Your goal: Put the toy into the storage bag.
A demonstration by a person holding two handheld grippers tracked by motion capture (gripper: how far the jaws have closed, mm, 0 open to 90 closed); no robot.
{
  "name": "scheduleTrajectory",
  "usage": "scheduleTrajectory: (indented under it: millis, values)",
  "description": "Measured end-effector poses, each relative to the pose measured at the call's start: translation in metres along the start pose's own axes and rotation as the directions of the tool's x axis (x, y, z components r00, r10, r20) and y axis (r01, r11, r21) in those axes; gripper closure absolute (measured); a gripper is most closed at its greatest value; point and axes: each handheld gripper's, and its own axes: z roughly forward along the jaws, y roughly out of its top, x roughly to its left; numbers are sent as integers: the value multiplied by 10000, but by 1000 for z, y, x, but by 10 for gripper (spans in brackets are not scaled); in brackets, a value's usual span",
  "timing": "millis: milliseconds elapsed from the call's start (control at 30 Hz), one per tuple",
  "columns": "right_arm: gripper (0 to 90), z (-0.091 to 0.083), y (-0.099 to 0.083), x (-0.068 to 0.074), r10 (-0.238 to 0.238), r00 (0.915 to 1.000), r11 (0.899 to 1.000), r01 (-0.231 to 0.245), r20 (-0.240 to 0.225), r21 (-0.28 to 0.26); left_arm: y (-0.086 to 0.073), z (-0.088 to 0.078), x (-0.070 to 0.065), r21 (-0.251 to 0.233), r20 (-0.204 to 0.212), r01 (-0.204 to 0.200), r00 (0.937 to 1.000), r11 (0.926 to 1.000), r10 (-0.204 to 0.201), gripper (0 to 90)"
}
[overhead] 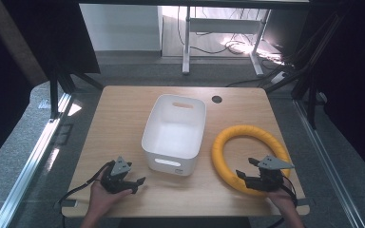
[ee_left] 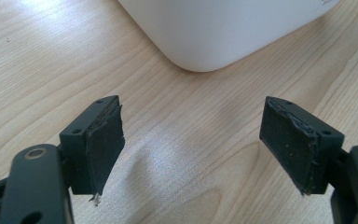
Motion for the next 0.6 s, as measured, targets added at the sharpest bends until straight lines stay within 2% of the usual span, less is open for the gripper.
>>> scheduleTrajectory:
  millis: [267, 400, 600]
  values:
    - [275, -3, -1, -4, 554, 9985, 9976, -555, -41, -425, 0, -1, 0, -17, -3, -11, 10000, 10000, 11, 216]
    - [285, -7, -1, -7, 624, 9979, 9965, -631, -148, -545, 0, -1, 0, -15, 1, 22, 10000, 10000, -22, 215]
    - [272, -10, 5, -7, 548, 9979, 9985, -550, -357, -51, 1, -1, 1, 3, 23, 114, 9999, 9999, -114, 215]
